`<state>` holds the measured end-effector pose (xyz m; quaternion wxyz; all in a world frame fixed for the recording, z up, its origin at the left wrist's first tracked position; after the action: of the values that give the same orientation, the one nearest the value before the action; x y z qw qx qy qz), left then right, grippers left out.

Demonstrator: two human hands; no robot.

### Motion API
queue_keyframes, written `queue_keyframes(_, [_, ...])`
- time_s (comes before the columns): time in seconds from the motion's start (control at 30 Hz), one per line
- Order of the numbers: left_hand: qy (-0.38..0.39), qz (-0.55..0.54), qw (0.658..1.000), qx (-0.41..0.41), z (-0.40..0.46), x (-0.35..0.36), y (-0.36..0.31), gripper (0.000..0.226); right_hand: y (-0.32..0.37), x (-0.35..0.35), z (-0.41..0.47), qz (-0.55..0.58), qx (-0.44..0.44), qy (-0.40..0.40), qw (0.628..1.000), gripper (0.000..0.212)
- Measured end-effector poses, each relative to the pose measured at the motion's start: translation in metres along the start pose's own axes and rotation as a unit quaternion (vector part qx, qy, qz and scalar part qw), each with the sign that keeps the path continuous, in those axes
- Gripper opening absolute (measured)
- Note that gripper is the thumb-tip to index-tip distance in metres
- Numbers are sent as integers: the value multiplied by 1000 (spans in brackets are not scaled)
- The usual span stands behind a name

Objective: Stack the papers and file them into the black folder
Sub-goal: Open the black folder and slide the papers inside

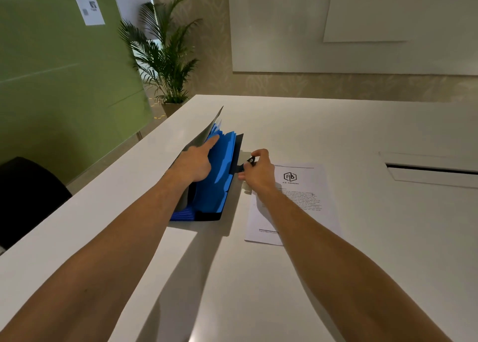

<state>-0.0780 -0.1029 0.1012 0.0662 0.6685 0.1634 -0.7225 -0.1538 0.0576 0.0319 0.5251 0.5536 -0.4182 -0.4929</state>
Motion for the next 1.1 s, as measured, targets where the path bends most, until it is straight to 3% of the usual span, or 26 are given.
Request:
queue_keyframes(0.13, [-4,16,999,-27,4,14,-1,29,7,2,-9,-76,-34,42,996,22])
queue_keyframes(0.23, [-3,14,998,-59,1,28,-7,14,19,-4,-18,-138,-88,58,985,37])
queue_keyframes(0.37, [26,-5,998,-54,2,51,-21,25,18,-41,-21,-220,-100,34,970,42])
queue_keyframes(0.47, [51,7,998,-34,5,67,-36,32,2,-94,-19,-255,-48,-28,965,39])
queue_keyframes(0.6, [81,80,993,5,8,80,-53,63,-21,-160,-24,-338,29,-100,935,42])
queue_keyframes(0.77, [101,99,990,20,12,93,-55,67,-43,-199,-35,-426,103,-91,894,34])
queue_keyframes(1.1, [91,116,989,11,15,101,-52,65,-36,-183,-23,-396,132,-60,907,25])
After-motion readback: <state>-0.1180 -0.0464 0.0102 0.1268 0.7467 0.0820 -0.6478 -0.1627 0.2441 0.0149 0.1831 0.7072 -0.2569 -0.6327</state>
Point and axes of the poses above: each hand's wrist, its own z-axis towards the middle knuckle, its own x-axis out of the palm, y = z × x, the point moved 9 cm from there along z, towards the middle knuckle, and after that the axes turned 4 degrees about z, right-handed, at the moved point
